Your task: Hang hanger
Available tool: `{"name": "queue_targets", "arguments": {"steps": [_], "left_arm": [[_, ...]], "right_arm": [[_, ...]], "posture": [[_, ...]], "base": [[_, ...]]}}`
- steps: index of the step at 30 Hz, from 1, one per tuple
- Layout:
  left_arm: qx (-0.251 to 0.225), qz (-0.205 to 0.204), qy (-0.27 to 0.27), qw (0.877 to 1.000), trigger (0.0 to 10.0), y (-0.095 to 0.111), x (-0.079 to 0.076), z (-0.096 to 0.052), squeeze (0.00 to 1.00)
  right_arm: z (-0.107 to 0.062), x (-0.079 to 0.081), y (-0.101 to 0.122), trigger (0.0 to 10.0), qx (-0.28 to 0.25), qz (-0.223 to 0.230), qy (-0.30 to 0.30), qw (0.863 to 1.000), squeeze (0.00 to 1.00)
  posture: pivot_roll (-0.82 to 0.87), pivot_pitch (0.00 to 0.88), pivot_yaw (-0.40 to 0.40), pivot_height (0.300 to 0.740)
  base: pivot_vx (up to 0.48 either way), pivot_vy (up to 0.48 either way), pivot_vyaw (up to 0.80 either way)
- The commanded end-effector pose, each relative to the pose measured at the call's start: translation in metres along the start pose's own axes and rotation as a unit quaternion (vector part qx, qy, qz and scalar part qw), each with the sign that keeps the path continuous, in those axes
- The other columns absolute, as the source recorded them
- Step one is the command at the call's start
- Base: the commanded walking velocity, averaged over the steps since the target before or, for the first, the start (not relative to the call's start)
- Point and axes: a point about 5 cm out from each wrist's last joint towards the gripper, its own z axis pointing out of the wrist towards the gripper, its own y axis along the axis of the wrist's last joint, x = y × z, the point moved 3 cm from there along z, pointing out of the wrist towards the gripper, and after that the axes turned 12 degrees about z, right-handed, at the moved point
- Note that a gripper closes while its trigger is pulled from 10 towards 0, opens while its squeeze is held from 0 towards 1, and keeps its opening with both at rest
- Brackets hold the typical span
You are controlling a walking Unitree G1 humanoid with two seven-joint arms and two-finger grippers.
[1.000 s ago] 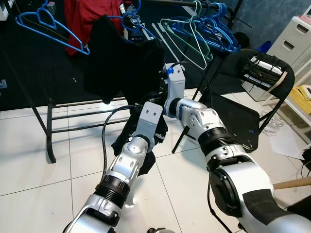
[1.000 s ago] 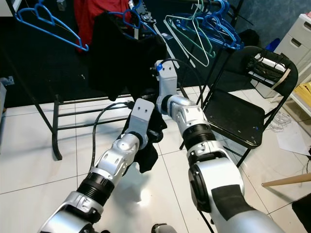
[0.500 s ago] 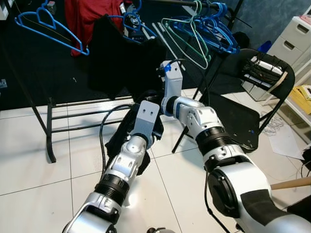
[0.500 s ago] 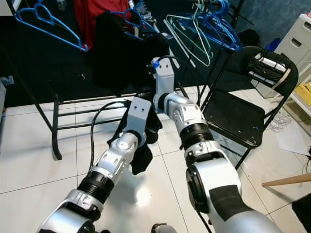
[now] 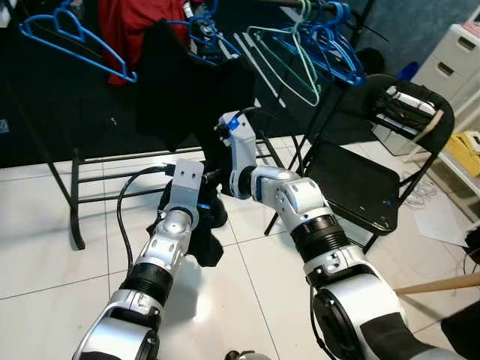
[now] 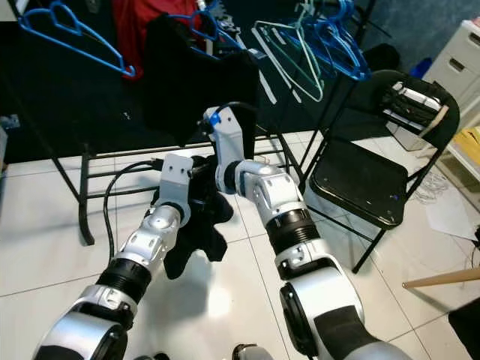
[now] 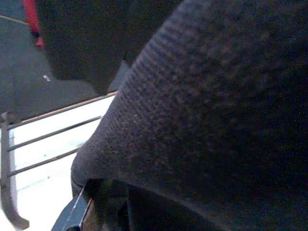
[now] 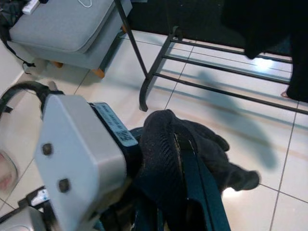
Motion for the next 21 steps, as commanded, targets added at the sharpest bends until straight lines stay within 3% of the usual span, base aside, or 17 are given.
{"name": "queue_targets", "arguments": {"steps": [1,7,11,13,14,16,18,21], "left_arm": [[-0.013,0.001,-0.013,1.0,10.0,0.002,-0.005,-0.002,0.0],[-0.034,0.011,-0.037,0.999,10.0,-0.001,-0.002,-0.008,0.0],[-0.058,-0.007,-0.06,0.996,10.0,0.0,-0.005,-0.014,0.0],[-0.111,-0.037,-0.119,0.986,10.0,0.012,-0.014,-0.028,0.0],[-0.111,-0.037,-0.119,0.986,10.0,0.012,-0.014,-0.028,0.0],[-0.169,-0.05,-0.172,0.969,10.0,0.023,-0.02,-0.047,0.0],[-0.169,-0.05,-0.172,0.969,10.0,0.023,-0.02,-0.047,0.0],[-0.219,-0.071,-0.217,0.949,10.0,0.032,-0.024,-0.064,0.0]], "right_arm": [[-0.005,-0.005,0.001,0.0,-0.003,0.002,-0.002,1.0,0.0],[-0.011,-0.011,0.0,0.0,-0.002,-0.003,-0.014,1.0,0.0],[-0.014,-0.015,0.0,0.0,-0.005,-0.012,-0.023,1.0,0.0],[-0.019,-0.028,0.007,0.0,-0.033,-0.042,-0.053,0.997,0.0],[-0.019,-0.028,0.007,0.0,-0.033,-0.042,-0.053,0.997,0.0],[-0.03,-0.048,0.029,0.0,-0.105,-0.098,-0.111,0.983,0.0],[-0.03,-0.048,0.029,0.0,-0.105,-0.098,-0.111,0.983,0.0],[-0.046,-0.066,0.055,0.0,-0.183,-0.112,-0.168,0.962,0.0]], "posture": [[-0.18,0.177,-0.171,0.74],[-0.18,0.169,-0.172,0.74],[-0.18,0.168,-0.168,0.74],[-0.18,0.167,-0.171,0.74],[-0.18,0.167,-0.171,0.74],[-0.18,0.163,-0.168,0.74],[-0.18,0.163,-0.168,0.74],[-0.17,0.153,-0.157,0.74]], "base": [[0.0,0.0,0.0],[0.0,0.0,0.0],[0.0,0.0,0.0],[0.0,0.0,0.0],[0.0,0.0,0.0],[0.0,0.0,0.0],[0.0,0.0,0.0],[0.0,0.0,0.0]]}}
